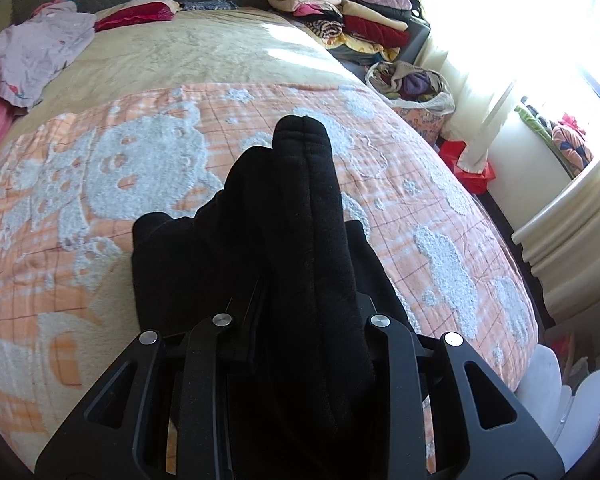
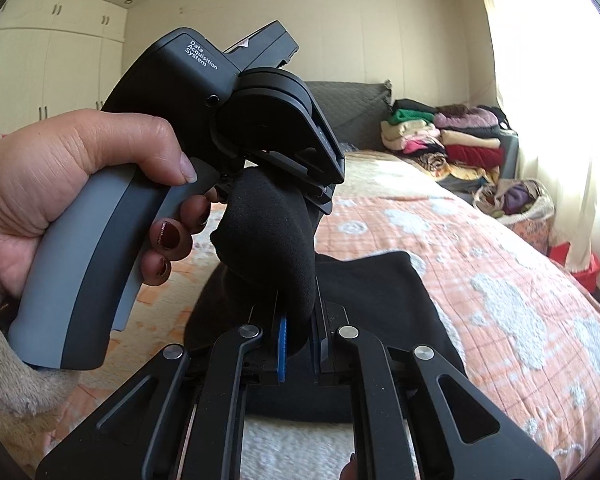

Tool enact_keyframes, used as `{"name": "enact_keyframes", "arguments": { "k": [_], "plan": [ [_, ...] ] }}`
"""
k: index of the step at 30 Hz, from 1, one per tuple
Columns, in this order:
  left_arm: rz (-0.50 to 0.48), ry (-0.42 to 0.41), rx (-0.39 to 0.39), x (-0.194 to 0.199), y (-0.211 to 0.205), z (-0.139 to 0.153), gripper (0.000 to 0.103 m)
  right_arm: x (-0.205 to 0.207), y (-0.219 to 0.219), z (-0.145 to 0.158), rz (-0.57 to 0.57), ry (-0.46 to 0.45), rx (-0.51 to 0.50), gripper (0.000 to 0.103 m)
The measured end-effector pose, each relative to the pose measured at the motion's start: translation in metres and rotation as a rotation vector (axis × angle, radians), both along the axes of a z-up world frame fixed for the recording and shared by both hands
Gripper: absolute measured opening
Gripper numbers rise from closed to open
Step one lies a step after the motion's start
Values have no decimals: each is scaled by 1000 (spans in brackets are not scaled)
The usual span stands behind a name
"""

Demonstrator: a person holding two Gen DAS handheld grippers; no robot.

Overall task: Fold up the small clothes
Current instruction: 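Lift the sweatshirt edge with both tools and fold it over in half, then lay the folded half onto the bundle and open both tools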

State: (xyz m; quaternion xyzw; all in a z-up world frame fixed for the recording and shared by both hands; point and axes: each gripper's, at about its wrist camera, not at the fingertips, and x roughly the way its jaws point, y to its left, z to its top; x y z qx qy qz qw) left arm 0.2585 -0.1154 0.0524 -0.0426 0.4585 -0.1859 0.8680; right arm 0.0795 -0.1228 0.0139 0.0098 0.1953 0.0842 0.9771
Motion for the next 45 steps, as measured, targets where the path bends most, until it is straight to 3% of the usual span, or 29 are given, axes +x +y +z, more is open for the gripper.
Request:
{"name": "enact_keyframes", "arguments": {
  "k": [10, 17, 25, 26, 27, 29, 34, 36, 40, 45],
  "plan": [
    [-13, 40, 43, 6, -32, -22, 22, 1, -20, -14, -26, 60, 65, 7],
    [-7, 68, 69, 11, -51, -36, 28, 9, -35, -27, -31, 113, 149, 8],
    [-20, 90, 80, 14, -69, -49, 46, 23, -69, -44, -38, 204, 328, 14],
    [-26, 93, 76, 13, -71, -50, 48, 26, -74, -47, -38, 220, 360, 16],
    [-32, 93, 60, 12, -70, -50, 59, 28, -78, -49, -40, 233, 380, 20],
    [-40, 103, -7, 11, -67, -47, 66, 30, -86, -57, -60, 271, 406, 21],
    [-18, 47, -35, 2, -50, -29, 66, 33, -99, -62, -45, 306, 481, 27],
    [5, 22, -41, -2, -36, -23, 66, 33, -102, -56, -42, 307, 499, 38],
    [60, -23, 29, -9, -4, -22, 66, 41, -119, -48, 12, 316, 588, 63],
    [105, -26, 73, -22, 27, -34, 66, 68, -129, -43, 62, 397, 647, 66]
  ]
}}
